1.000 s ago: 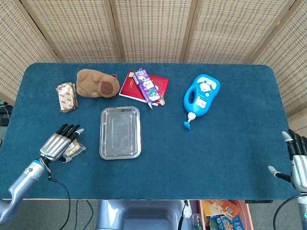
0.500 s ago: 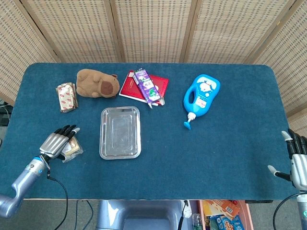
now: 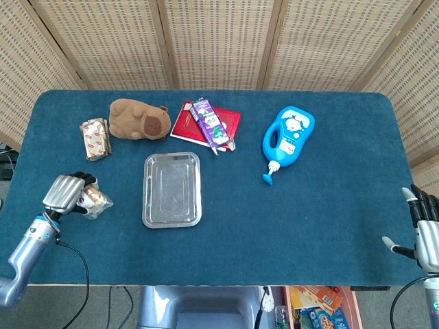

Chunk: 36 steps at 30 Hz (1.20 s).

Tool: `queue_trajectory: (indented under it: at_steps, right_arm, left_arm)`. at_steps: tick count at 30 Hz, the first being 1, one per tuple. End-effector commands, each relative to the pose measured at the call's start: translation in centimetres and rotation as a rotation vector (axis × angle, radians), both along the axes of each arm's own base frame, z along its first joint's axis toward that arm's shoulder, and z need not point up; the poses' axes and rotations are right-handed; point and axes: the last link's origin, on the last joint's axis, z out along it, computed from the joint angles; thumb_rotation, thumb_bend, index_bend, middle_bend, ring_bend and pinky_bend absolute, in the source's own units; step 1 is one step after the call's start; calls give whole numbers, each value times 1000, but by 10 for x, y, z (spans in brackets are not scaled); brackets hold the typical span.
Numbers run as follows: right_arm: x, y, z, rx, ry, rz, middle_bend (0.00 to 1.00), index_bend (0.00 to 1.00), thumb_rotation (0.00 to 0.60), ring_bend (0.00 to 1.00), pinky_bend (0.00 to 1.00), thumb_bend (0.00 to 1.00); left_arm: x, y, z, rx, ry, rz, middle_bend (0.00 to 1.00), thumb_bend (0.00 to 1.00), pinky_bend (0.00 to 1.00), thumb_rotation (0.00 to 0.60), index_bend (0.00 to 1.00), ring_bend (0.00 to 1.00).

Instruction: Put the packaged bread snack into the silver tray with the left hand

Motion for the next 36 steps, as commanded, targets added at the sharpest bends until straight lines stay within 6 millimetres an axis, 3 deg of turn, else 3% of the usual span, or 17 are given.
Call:
queue_trajectory:
  at_steps: [1,6,10,14,19,22,24,26,29,33,34,36]
  right_arm:
    - [0,0,0,0,-1,0,0,0,600,0,0,0]
    - [-1,-1,1,-1,-1,-2,0,0,600,0,0,0]
    - [-3,-1,2,-1,-5,-12,0,0,600,0,0,0]
    - [-6,-1,4,-5,-11,-21,0,0,600,0,0,0]
    - [-9,-1,6,-12,-17,-30,0,0,600,0,0,0]
    - [-10,-1,8,-15,-19,-33,0,0,600,0,0,0]
    - [-10,-1,8,-16,-20,-33,0,0,600,0,0,0]
    - [-10,-1,8,-17,-23,-32,0,0,600,0,0,0]
    - [-8,-1,8,-13,-38,-23,0,0,600,0,0,0]
    - [-7,0,8,-13,-35,-17,0,0,600,0,0,0]
    - [-7,1,8,-11,-37,-15,0,0,600,0,0,0]
    - [-6,1,8,-11,-40,-12,0,0,600,0,0,0]
  left_arm:
    - [48,22,20,53,-100,-93,551,111,618,600,560,410]
    - [106,43,1,-3,-172,-156,546,112,603,600,559,410]
    - [131,55,-37,-92,-179,-119,542,112,598,600,559,410]
    - [141,57,-75,-160,-164,-80,533,112,594,600,560,410]
    - [146,58,-101,-180,-154,-61,514,112,585,600,553,410]
    - [144,57,-108,-204,-150,-40,341,60,500,600,395,322]
    - [144,56,-108,-220,-144,-30,94,2,325,600,134,108]
    - [142,55,-104,-236,-136,-13,2,0,200,600,14,5]
    - [140,55,-83,-220,-146,11,0,0,81,600,0,0]
    - [136,50,-46,-105,-230,5,0,0,49,600,0,0]
    - [127,46,-25,-46,-236,9,0,0,41,600,0,0]
    - [116,37,-5,6,-223,13,0,0,12,600,0,0]
